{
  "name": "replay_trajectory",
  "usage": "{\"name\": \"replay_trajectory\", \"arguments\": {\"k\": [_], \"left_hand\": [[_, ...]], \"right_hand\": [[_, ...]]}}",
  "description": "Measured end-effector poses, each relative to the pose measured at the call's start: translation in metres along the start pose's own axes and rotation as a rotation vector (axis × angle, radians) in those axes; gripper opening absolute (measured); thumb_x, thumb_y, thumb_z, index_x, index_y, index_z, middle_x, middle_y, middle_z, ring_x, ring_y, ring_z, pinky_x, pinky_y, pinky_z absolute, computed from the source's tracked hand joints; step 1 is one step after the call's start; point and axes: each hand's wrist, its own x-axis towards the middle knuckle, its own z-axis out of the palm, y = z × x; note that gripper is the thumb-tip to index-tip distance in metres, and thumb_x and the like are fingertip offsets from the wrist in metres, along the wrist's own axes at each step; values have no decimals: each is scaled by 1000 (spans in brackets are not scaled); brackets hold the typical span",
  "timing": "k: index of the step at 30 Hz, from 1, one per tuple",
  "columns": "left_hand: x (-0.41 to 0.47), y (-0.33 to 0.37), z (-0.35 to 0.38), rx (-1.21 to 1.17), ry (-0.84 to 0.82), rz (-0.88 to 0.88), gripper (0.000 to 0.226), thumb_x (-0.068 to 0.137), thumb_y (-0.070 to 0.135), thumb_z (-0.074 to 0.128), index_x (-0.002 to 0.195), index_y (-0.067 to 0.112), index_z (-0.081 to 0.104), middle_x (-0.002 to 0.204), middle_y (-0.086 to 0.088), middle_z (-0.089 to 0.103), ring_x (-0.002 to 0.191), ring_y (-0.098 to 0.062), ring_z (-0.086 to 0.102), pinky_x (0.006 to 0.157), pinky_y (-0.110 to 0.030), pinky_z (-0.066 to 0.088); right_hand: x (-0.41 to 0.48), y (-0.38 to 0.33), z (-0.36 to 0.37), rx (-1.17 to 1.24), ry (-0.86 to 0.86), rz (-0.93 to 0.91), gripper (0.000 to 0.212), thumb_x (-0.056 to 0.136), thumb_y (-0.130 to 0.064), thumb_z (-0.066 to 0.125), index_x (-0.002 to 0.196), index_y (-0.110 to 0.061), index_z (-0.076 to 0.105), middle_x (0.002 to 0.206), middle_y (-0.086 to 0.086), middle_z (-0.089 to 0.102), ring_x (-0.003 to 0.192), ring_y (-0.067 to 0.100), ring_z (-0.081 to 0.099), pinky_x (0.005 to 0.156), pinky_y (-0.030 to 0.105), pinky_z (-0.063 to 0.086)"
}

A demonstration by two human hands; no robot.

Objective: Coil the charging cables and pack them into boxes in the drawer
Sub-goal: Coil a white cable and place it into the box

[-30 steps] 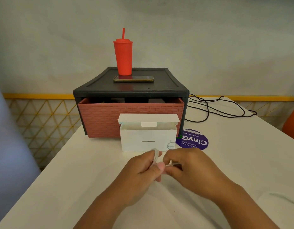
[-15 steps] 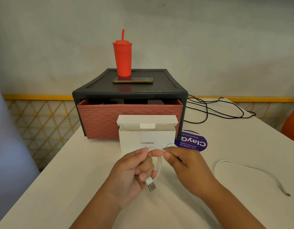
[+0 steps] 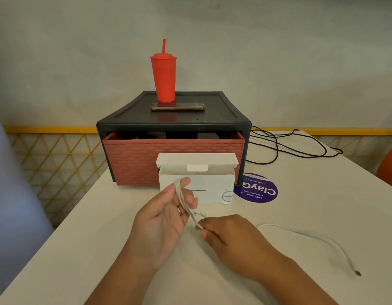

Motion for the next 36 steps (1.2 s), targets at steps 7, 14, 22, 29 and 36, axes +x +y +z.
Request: {"name": "replay_trajectory", "arguments": {"k": [7, 14, 22, 29, 36], "left_hand": [[2, -11, 4, 606, 51, 95, 29, 68, 21, 49, 96, 28, 53, 65, 8, 60, 72, -5, 56, 74, -14, 43], [-2, -23, -4, 1034, -160, 24, 36, 70, 26, 52, 105, 16, 51, 72, 11, 52, 74, -10, 49, 75, -31, 41], [-4, -18, 4, 967, -186, -29, 29, 73, 45, 52, 84, 24, 68, 51, 11, 45, 53, -8, 42, 64, -34, 43], [-8, -9, 12, 654, -86, -131, 31, 77, 34, 48, 84, 15, 72, 42, 8, 34, 42, -3, 40, 64, -17, 49], [-6, -1, 10, -44, -39, -233, 38, 54, 24, 85, 80, -1, 73, 40, 7, 25, 34, -7, 33, 50, -24, 51]], "right_hand": [[-3, 2, -9, -24, 54, -32, 21, 94, -32, 43, 90, -19, 60, 77, -5, 57, 68, 12, 44, 57, 20, 31], [-5, 9, -21, 20, 192, -42, 14, 88, -33, 56, 79, -25, 64, 55, -19, 44, 54, 5, 43, 50, 16, 26], [-6, 17, -29, 215, 400, -49, 16, 76, -43, 62, 71, -28, 58, 55, -12, 55, 54, 10, 50, 47, 22, 39], [-4, 22, -27, 297, 462, -38, 18, 84, -40, 53, 66, -38, 53, 67, -16, 58, 62, 7, 52, 52, 18, 39], [-3, 25, -22, 239, 470, -49, 38, 86, -50, 40, 68, -21, 56, 65, -12, 55, 64, 9, 50, 51, 17, 38]]}}
